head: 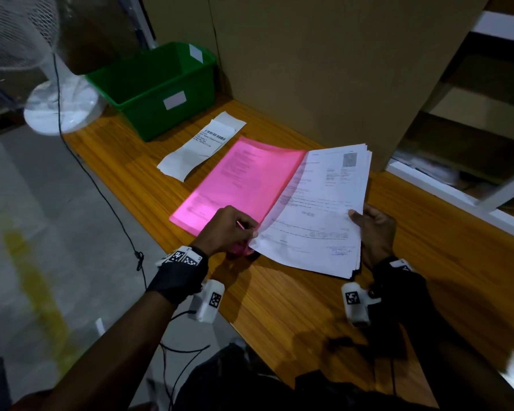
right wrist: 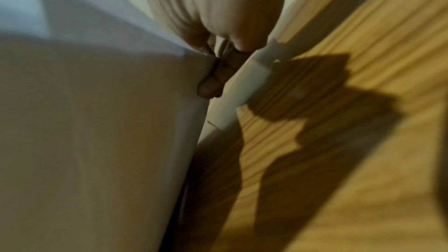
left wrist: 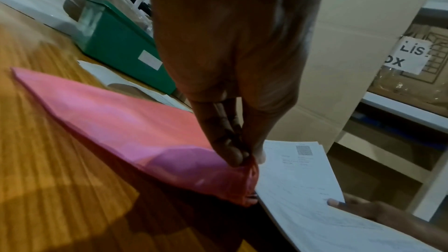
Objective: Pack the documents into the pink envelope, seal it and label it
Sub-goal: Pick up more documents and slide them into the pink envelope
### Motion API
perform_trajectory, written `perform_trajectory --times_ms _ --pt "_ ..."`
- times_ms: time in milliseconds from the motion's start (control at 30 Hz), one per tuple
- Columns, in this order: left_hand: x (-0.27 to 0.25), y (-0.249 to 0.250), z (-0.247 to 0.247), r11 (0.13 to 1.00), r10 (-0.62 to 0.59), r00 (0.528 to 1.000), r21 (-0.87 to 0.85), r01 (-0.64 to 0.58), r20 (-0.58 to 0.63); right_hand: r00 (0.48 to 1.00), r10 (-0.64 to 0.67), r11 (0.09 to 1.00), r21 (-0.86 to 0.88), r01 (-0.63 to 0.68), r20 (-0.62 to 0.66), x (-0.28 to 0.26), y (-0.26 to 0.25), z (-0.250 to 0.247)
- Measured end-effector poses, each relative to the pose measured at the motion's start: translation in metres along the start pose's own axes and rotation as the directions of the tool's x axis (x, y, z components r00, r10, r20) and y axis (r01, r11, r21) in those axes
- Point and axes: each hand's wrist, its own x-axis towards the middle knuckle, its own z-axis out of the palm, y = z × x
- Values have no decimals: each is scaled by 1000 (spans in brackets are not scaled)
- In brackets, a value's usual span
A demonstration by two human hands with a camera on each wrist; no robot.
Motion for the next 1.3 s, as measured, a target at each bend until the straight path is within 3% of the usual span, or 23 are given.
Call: perform_trajectory --times_ms 167,300,500,700,867,967,1133,1233,1300 --pt "3 4 9 979 25 998 200 -37 58 998 68 994 90 -66 -14 -3 -3 5" --pt "7 6 13 984 32 998 173 -41 53 997 72 984 164 -74 16 -10 -13 8" --pt "6 5 14 972 72 997 222 -78 37 990 71 989 119 -86 126 -20 -9 20" --pt "18 9 19 814 95 993 568 -121 76 989 91 985 137 -107 116 -18 -9 29" --pt "30 14 23 849 182 982 497 -182 50 994 100 976 190 -108 50 -33 -6 66" --pt "33 15 24 846 160 986 520 -114 -44 994 89 976 193 -99 61 -38 -6 84" --pt "36 -3 17 764 134 986 644 -37 -102 992 103 975 190 -114 66 -35 -9 79" --pt "35 3 13 789 93 992 613 -21 -85 989 133 968 207 -142 61 -34 -9 76" --pt "36 4 12 854 65 994 520 -9 -88 990 133 966 219 -141 50 -36 -10 80"
